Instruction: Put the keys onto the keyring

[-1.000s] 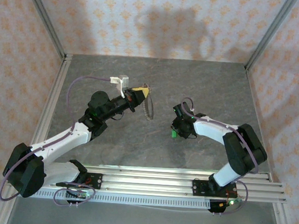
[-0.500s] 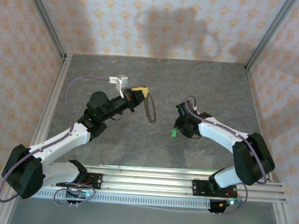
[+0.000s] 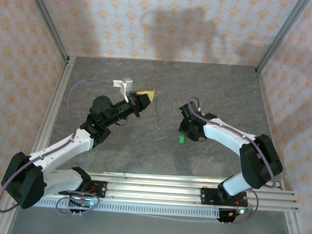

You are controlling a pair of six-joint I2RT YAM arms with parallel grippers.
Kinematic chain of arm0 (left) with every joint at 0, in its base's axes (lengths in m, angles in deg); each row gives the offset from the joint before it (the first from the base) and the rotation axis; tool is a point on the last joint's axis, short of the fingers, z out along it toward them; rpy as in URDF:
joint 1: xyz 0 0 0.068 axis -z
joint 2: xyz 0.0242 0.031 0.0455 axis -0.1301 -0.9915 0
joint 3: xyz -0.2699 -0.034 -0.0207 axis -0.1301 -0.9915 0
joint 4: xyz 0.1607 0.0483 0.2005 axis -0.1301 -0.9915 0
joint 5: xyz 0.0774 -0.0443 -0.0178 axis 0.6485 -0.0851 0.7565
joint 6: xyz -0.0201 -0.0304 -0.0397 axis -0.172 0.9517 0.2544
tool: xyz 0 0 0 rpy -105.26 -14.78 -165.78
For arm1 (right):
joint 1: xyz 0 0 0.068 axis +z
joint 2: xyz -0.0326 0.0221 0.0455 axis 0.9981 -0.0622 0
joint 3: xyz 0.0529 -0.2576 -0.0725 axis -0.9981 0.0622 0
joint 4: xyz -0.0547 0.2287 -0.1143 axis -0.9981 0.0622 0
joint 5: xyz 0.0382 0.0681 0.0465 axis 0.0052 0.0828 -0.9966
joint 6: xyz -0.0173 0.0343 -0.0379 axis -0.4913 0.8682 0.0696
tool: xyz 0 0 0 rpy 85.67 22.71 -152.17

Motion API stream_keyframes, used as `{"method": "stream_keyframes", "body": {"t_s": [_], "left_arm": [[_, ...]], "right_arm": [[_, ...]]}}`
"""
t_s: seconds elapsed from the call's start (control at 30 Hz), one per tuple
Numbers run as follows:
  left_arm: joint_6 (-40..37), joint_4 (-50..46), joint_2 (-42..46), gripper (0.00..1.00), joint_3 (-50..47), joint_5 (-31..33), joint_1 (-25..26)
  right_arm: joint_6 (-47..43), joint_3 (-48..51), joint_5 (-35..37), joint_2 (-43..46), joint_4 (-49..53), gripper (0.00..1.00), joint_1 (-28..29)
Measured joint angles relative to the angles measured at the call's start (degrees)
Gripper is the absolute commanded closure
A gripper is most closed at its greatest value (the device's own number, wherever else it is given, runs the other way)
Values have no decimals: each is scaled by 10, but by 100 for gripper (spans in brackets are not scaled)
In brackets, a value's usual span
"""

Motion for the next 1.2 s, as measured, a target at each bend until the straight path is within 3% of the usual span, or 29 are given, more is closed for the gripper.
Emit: {"method": "stream_keyframes", "body": {"t_s": [1.2], "left_arm": [[0,-3,8,100,0,0,0]], "right_arm": [[-4,-14,12,-53,7,74,6]]}}
